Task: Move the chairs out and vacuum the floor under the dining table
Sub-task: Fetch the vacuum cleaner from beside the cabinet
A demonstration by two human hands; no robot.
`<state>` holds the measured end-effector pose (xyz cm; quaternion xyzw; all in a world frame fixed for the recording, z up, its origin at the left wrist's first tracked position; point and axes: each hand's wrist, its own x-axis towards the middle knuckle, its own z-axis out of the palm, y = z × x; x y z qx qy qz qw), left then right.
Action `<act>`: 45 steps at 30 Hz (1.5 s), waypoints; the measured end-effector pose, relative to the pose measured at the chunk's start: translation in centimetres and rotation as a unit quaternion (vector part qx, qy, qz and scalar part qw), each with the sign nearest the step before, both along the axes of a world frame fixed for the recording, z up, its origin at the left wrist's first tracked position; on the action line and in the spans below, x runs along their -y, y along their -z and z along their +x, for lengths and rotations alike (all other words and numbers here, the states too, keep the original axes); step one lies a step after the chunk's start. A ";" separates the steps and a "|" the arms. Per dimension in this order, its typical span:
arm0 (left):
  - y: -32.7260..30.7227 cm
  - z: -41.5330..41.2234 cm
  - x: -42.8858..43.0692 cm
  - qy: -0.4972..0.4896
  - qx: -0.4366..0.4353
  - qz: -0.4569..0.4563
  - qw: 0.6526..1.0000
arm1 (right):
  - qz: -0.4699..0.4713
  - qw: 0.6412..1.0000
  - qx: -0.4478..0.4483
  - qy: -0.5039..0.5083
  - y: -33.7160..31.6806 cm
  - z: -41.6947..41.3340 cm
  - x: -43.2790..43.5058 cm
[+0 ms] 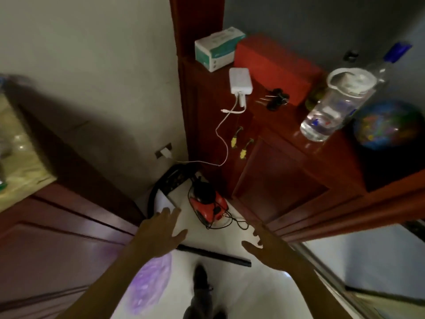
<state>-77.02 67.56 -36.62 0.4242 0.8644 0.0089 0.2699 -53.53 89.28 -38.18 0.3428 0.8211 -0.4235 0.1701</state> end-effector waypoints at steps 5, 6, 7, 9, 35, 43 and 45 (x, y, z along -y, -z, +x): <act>3.7 -3.6 -2.2 -0.031 0.005 0.005 0.999 | -0.029 0.997 0.032 -0.059 3.2 -6.1 -2.4; 4.6 -4.3 -2.4 -0.034 0.012 0.002 0.999 | -0.036 0.996 0.044 -0.064 3.9 -7.3 -3.0; 5.7 -4.9 -2.6 -0.036 0.016 0.004 0.999 | -0.042 0.995 0.054 -0.068 4.5 -8.5 -3.5; 7.5 -6.1 -3.1 -0.048 0.024 -0.008 0.999 | -0.035 0.994 0.061 -0.088 5.6 -10.8 -4.8; 44.1 -0.8 -9.1 -0.441 0.112 -0.117 0.883 | -0.034 0.962 0.071 -0.262 42.4 -27.6 -17.2; 59.9 3.8 -9.8 -0.568 0.081 -0.092 0.814 | 0.145 0.956 -0.065 -0.245 54.2 -29.0 -17.1; 63.5 4.8 -9.4 -0.593 0.076 -0.095 0.796 | 0.179 0.950 -0.101 -0.234 56.2 -29.1 -17.0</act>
